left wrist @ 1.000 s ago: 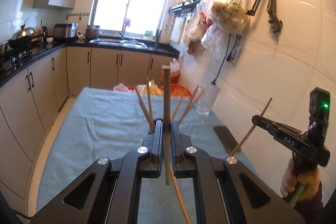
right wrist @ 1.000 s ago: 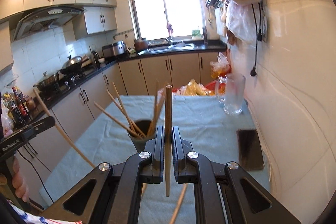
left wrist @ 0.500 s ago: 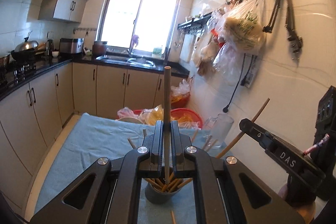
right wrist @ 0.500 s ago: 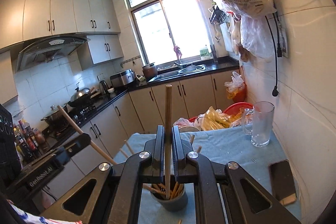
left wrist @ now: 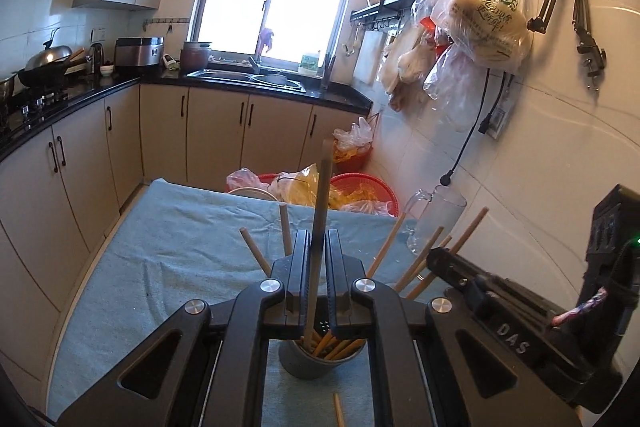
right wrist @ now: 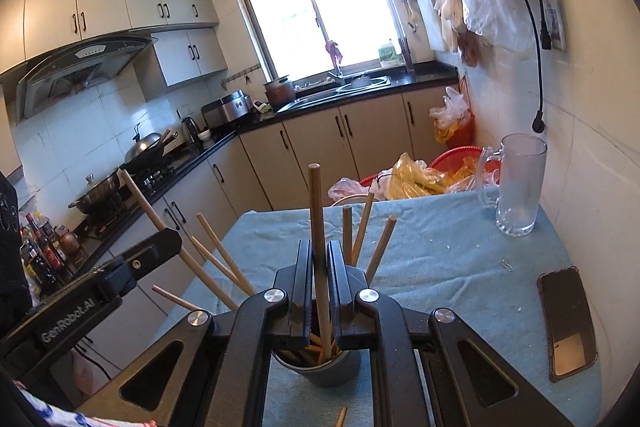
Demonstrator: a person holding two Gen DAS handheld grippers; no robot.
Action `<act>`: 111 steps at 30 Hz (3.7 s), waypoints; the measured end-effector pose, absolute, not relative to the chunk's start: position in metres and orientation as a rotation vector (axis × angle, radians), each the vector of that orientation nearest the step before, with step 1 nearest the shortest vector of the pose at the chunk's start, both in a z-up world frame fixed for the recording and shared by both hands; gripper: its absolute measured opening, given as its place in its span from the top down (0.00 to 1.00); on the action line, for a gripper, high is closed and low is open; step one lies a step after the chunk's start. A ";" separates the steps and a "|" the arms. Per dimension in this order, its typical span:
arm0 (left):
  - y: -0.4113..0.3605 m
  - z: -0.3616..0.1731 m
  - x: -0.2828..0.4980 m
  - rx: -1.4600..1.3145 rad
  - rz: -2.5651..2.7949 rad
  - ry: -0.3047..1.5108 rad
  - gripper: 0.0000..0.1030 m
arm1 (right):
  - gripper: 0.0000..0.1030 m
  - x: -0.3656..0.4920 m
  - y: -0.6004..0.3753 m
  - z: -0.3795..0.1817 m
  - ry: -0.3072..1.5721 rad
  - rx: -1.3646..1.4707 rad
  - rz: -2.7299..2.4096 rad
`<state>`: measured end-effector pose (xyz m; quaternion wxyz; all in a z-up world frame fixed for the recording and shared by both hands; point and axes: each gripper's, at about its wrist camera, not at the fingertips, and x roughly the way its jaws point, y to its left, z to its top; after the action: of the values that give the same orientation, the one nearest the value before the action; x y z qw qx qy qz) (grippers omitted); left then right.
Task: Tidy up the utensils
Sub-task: 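Lower the chopsticks into the cup and open the left tool while the right tool opens, then move both open tools down to the last loose chopsticks on the towel, then close the left tool on a chopstick while the right tool grasps another, then lift both held chopsticks and carry them toward the black holder cup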
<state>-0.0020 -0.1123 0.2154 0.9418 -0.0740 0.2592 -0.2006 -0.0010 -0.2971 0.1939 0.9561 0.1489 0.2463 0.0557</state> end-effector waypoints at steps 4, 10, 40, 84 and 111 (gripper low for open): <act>-0.108 0.220 -0.013 -0.146 -0.405 0.508 0.71 | 0.80 -0.001 -0.297 0.195 0.497 0.308 0.117; -0.094 0.231 -0.034 -0.174 -0.404 0.490 0.67 | 0.74 -0.015 -0.300 0.208 0.465 0.309 0.110; -0.102 0.106 -0.117 -0.004 -0.423 0.795 0.47 | 0.52 -0.121 -0.334 0.050 0.929 0.202 0.034; -0.127 0.022 -0.070 0.160 -0.462 1.246 0.94 | 0.92 -0.103 -0.331 0.028 1.158 0.154 0.092; -0.150 0.018 -0.047 0.226 -0.488 1.166 0.94 | 0.91 -0.029 -0.313 0.028 1.297 -0.006 0.057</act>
<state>-0.0467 -0.1505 0.0178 0.8008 0.1055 0.5439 -0.2276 -0.0291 -0.3134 0.0280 0.7967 -0.0026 0.6038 0.0265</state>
